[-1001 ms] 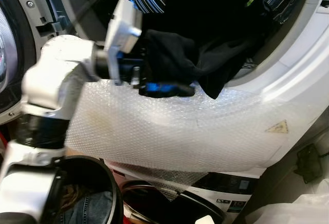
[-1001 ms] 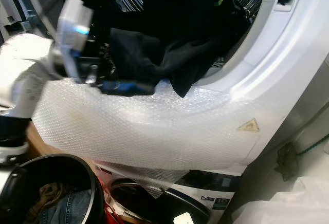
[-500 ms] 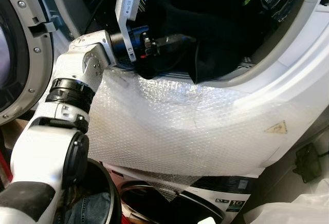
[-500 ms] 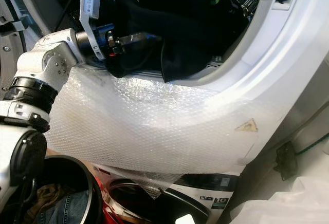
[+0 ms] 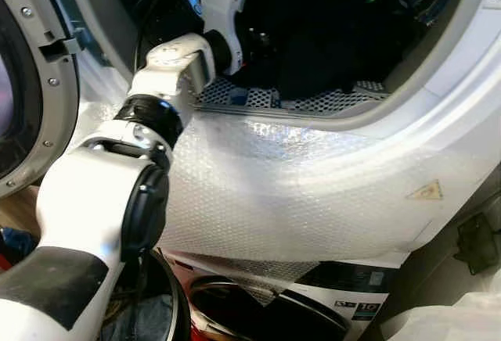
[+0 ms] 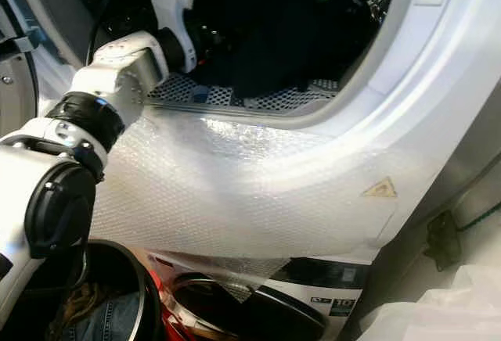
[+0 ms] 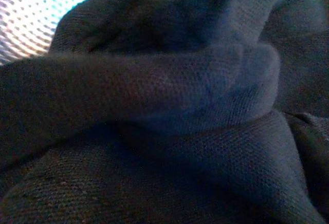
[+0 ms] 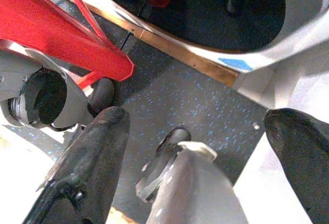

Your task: Clothes washing

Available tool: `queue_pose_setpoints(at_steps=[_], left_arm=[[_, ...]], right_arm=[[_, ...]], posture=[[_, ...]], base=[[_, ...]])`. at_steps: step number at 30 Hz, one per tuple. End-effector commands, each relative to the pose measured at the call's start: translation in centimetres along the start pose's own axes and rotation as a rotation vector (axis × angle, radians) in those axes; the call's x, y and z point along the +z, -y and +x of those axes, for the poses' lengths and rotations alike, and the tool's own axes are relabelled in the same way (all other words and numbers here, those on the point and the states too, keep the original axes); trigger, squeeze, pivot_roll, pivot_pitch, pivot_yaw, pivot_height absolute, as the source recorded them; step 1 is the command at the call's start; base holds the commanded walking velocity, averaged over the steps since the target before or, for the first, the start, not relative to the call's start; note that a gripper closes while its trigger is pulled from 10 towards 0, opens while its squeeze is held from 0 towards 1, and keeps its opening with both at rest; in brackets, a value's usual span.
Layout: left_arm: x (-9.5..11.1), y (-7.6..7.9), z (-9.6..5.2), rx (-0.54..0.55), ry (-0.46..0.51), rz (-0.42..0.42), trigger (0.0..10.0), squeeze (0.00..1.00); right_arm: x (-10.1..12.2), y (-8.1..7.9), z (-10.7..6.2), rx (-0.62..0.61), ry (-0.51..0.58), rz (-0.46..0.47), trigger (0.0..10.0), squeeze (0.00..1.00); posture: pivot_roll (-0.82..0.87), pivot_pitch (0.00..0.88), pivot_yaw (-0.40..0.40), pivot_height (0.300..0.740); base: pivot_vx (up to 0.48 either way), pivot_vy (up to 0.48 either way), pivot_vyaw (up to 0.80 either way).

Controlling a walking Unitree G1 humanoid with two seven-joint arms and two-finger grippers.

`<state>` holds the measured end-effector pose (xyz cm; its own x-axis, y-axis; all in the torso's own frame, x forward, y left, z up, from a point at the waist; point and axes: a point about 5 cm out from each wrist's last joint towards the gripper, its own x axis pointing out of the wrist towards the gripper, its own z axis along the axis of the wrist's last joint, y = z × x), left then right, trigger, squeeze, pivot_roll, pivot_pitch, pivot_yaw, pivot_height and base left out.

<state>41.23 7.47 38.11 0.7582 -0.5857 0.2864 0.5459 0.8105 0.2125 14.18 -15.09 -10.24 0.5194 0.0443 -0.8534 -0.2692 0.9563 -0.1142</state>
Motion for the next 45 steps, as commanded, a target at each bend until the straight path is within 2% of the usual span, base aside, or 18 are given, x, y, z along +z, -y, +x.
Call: queue_pose_setpoints(at_steps=[1, 2, 3, 6, 7, 9, 13, 14, 16, 18, 24, 28, 32, 34, 35, 36, 39, 45], left_arm=[[-0.1, -0.7, 0.0, 0.132, -0.054, 0.101, 10.0, 0.00], [-0.1, -1.6, -0.3, 0.250, -0.076, 0.163, 10.0, 0.00], [-0.1, -2.3, -0.6, 0.326, -0.080, 0.164, 10.0, 0.00], [-0.1, -3.9, -1.4, 0.472, -0.080, 0.147, 10.0, 0.00], [-0.1, -3.9, -1.4, 0.472, -0.080, 0.147, 10.0, 0.00], [-0.5, -5.3, -2.5, 0.582, -0.081, 0.120, 10.0, 0.00], [-1.1, -4.9, -2.3, 0.529, -0.094, 0.106, 10.0, 0.00], [-1.5, -3.8, -1.8, 0.414, -0.100, 0.104, 10.0, 0.00], [-1.7, -3.1, -1.5, 0.333, -0.097, 0.088, 10.0, 0.00], [-1.9, -2.5, -1.3, 0.252, -0.083, 0.024, 10.0, 0.00], [-1.6, -2.7, -1.5, 0.176, -0.066, -0.035, 10.0, 0.00], [-0.9, -3.0, -1.7, 0.117, -0.050, -0.020, 10.0, 0.00], [0.6, -3.2, -2.0, -0.006, -0.012, 0.027, 10.0, 0.00], [1.7, -3.6, -2.1, 0.006, 0.007, 0.097, 10.0, 0.00], [2.2, -3.9, -2.1, 0.045, 0.013, 0.161, 10.0, 0.00], [2.9, -4.2, -2.2, 0.080, 0.028, 0.183, 10.0, 0.00], [3.9, -4.4, -2.2, 0.134, 0.063, 0.169, 10.0, 0.00], [3.7, -4.0, -2.1, 0.169, 0.073, 0.184, 10.0, 0.00]], right_arm=[[-0.3, -0.4, -0.1, 0.000, 0.001, 0.018, 10.0, 0.00], [-0.6, -0.4, -0.2, -0.004, -0.002, 0.024, 10.0, 0.00], [-0.7, -0.4, -0.2, -0.007, -0.003, 0.027, 10.0, 0.00], [-0.7, -0.4, -0.2, -0.012, 0.000, 0.031, 10.0, 0.00], [-0.7, -0.4, -0.2, -0.012, 0.000, 0.031, 10.0, 0.00], [-0.6, -0.3, -0.2, -0.017, 0.007, 0.036, 10.0, 0.00], [-0.5, -0.3, -0.2, -0.018, 0.009, 0.034, 10.0, 0.00], [-0.3, -0.3, -0.1, -0.019, 0.010, 0.032, 10.0, 0.00], [-0.2, -0.3, -0.1, -0.019, 0.011, 0.030, 10.0, 0.00], [0.2, -0.3, 0.0, -0.016, 0.016, 0.027, 10.0, 0.00], [1.1, -0.6, 0.2, -0.005, 0.030, 0.020, 10.0, 0.00], [1.5, -0.8, 0.3, -0.002, 0.038, 0.024, 10.0, 0.00], [1.6, -1.3, 0.3, 0.009, 0.034, 0.022, 10.0, 0.00], [1.5, -1.5, 0.3, 0.009, 0.029, 0.028, 10.0, 0.00], [1.5, -1.6, 0.3, 0.011, 0.028, 0.028, 10.0, 0.00], [1.5, -1.7, 0.3, 0.016, 0.028, 0.025, 10.0, 0.00], [1.8, -2.0, 0.4, 0.025, 0.030, 0.019, 10.0, 0.00], [2.7, -2.3, 0.5, 0.038, 0.044, 0.005, 10.0, 0.00]], posture=[[-0.13, 0.005, 0.135, 0.740], [-0.14, 0.012, 0.140, 0.740], [-0.14, 0.014, 0.141, 0.740], [-0.16, 0.027, 0.143, 0.740], [-0.16, 0.027, 0.143, 0.740], [-0.16, 0.038, 0.140, 0.740], [-0.14, 0.041, 0.136, 0.740], [-0.13, 0.043, 0.134, 0.740], [-0.12, 0.039, 0.132, 0.740], [-0.10, 0.031, 0.128, 0.740], [-0.07, 0.011, 0.129, 0.740], [-0.05, 0.005, 0.135, 0.740], [-0.02, 0.000, 0.143, 0.740], [0.00, 0.000, 0.148, 0.740], [0.01, 0.000, 0.150, 0.740], [0.02, 0.000, 0.151, 0.740], [0.06, 0.000, 0.154, 0.740], [0.10, 0.000, 0.157, 0.740]], base=[[0.000, 0.000, 0.00], [0.000, 0.000, 0.00], [0.000, 0.000, 0.00], [0.000, 0.000, 0.00], [0.000, 0.000, 0.00], [0.000, 0.000, 0.00], [0.000, 0.000, 0.00], [0.000, 0.000, 0.00], [0.000, 0.000, 0.00], [0.000, 0.000, 0.00], [0.000, 0.000, 0.00], [0.000, 0.000, 0.00], [0.000, 0.000, 0.00], [0.000, 0.000, 0.00], [0.000, 0.000, 0.00], [0.000, 0.000, 0.00], [0.000, 0.000, 0.00], [0.000, 0.000, 0.00]])
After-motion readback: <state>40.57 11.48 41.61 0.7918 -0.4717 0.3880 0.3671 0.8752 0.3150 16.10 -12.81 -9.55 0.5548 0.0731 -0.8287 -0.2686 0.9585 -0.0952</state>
